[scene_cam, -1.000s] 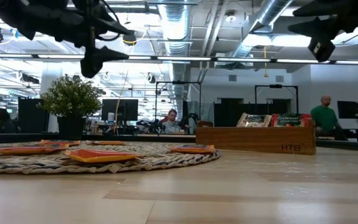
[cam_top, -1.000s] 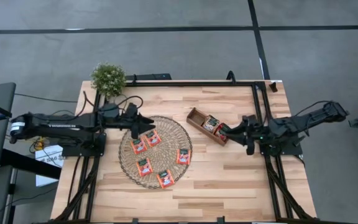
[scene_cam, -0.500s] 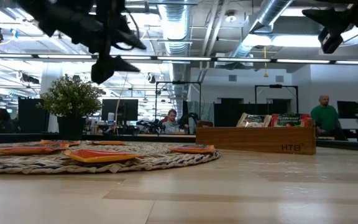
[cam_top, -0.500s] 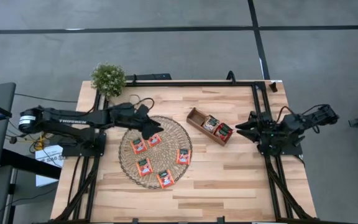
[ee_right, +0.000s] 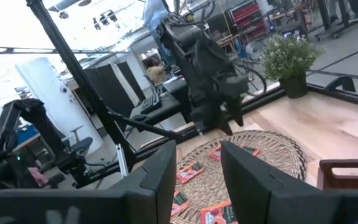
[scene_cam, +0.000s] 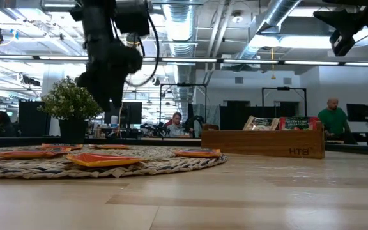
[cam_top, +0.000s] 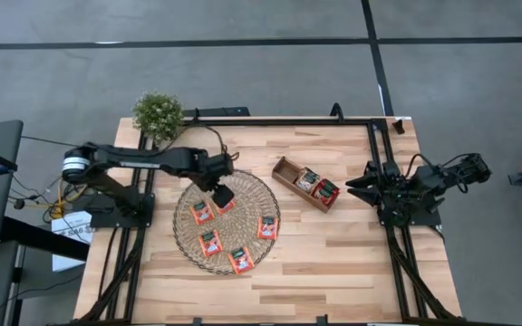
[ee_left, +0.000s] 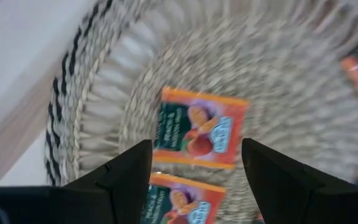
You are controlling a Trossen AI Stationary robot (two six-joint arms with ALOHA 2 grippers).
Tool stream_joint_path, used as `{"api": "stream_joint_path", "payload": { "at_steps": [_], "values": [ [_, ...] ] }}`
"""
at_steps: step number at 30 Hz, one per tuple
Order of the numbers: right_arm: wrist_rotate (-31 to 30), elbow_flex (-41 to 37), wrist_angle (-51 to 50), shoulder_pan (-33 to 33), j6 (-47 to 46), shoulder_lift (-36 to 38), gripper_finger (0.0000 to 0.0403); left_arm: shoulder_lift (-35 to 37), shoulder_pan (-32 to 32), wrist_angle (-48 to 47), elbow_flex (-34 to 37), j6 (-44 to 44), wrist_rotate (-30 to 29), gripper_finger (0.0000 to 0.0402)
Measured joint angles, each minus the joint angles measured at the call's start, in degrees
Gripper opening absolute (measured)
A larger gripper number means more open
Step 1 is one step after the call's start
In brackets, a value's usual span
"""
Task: Pick & Place Tea
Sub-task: Put the orange tea bag into the left section of the wooden organizer
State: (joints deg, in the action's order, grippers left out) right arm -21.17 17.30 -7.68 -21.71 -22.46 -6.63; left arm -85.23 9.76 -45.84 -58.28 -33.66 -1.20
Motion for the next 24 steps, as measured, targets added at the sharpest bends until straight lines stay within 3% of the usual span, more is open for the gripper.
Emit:
{"api": "stream_joint_path", "payload": {
  "at_steps": [6,14,24],
  "values": [
    [0.0,0.0,0.0,0.0,0.0,0.0,0.0118,-5.1,0.0,-5.0,0.0,-0.1,-2.3,0.0241],
    [0.0,0.0,0.0,0.0,0.0,0.0,0.0118,-5.8,0.2,-2.9,0.0,0.1,-6.2,0.0241],
    [0.1,0.0,0.1,0.0,-0.1,0.0,0.0118,-9.4,1.0,0.3,0.0,3.4,-4.5,0.0241]
  ]
}}
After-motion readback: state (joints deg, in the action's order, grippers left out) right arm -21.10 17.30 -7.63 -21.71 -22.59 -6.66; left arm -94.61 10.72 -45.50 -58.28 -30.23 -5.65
